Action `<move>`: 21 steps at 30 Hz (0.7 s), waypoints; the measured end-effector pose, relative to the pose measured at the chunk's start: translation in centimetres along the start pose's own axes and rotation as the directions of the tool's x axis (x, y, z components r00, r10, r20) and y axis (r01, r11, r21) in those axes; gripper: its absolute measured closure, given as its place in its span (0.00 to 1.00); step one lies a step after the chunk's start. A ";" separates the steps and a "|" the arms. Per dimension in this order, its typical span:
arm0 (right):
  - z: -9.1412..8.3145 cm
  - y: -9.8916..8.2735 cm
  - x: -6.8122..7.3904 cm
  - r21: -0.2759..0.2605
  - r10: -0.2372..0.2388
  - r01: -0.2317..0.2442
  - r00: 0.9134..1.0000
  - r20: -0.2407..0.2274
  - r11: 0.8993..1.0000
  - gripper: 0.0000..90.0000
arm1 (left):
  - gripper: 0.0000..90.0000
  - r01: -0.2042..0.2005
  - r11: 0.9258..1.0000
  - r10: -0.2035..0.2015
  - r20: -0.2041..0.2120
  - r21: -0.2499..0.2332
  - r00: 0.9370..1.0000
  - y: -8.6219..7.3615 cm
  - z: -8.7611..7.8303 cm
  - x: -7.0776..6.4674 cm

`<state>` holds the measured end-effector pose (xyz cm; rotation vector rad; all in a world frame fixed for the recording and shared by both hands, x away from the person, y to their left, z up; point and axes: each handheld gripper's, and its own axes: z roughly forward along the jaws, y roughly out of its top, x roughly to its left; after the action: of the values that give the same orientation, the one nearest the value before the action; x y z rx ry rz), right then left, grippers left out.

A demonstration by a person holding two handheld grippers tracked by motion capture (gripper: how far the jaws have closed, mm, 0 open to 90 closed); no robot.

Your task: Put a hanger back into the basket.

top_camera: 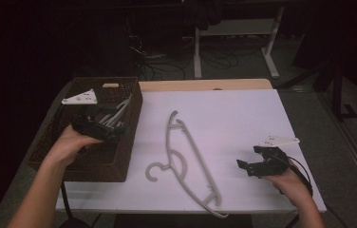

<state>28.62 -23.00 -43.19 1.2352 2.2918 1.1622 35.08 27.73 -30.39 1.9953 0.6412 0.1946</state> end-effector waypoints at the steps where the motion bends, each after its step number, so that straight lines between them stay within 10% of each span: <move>1: 0.0 0.0 0.1 0.002 -0.002 0.002 1.000 -0.001 1.000 0.14 | 0.00 -0.006 1.000 0.006 0.013 0.000 1.000 0.1 0.6 -0.4; 13: 0.6 1.2 1.9 0.045 -0.016 0.019 0.998 -0.055 0.999 0.16 | 0.00 -0.046 0.999 0.046 0.102 -0.008 0.994 0.6 6.3 -3.5; 21: 1.5 2.3 4.4 0.071 -0.040 0.049 0.992 -0.119 0.996 0.44 | 0.00 -0.042 0.999 0.043 0.134 -0.005 0.990 0.0 8.4 -4.9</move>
<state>28.18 -18.06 -41.91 1.1637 2.4555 1.1734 34.26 18.70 -33.88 2.0022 0.5127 0.0858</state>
